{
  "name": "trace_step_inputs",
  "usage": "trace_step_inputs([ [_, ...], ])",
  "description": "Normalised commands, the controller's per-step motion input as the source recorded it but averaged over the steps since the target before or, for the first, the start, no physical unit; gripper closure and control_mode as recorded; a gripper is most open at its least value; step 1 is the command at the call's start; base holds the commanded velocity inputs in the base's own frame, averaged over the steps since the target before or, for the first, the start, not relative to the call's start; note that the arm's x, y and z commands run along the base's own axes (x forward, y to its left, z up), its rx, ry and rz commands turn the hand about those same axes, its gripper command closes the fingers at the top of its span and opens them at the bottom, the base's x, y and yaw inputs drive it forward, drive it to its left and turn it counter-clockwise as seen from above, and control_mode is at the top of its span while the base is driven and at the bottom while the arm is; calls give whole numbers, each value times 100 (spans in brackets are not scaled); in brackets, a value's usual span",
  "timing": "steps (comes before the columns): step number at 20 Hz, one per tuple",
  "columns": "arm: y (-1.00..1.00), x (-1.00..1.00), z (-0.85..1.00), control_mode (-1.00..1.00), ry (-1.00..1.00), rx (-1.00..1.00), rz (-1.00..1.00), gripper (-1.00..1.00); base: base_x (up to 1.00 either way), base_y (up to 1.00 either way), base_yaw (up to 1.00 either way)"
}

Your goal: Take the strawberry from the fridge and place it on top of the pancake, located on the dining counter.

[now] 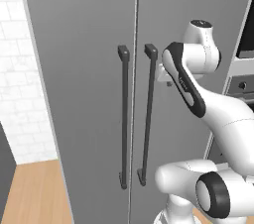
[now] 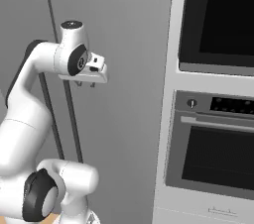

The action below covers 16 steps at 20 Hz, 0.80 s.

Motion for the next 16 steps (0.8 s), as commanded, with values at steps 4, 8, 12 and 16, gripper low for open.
trace_step_inputs([
  [4,0,0,0,100,0,0,0,-100,-34,0,0],
  [8,0,0,0,100,0,0,0,-100,-74,29,0],
  [12,0,0,0,100,0,0,0,-100,-32,51,0],
  [16,0,0,0,100,0,0,0,-100,-34,17,0],
])
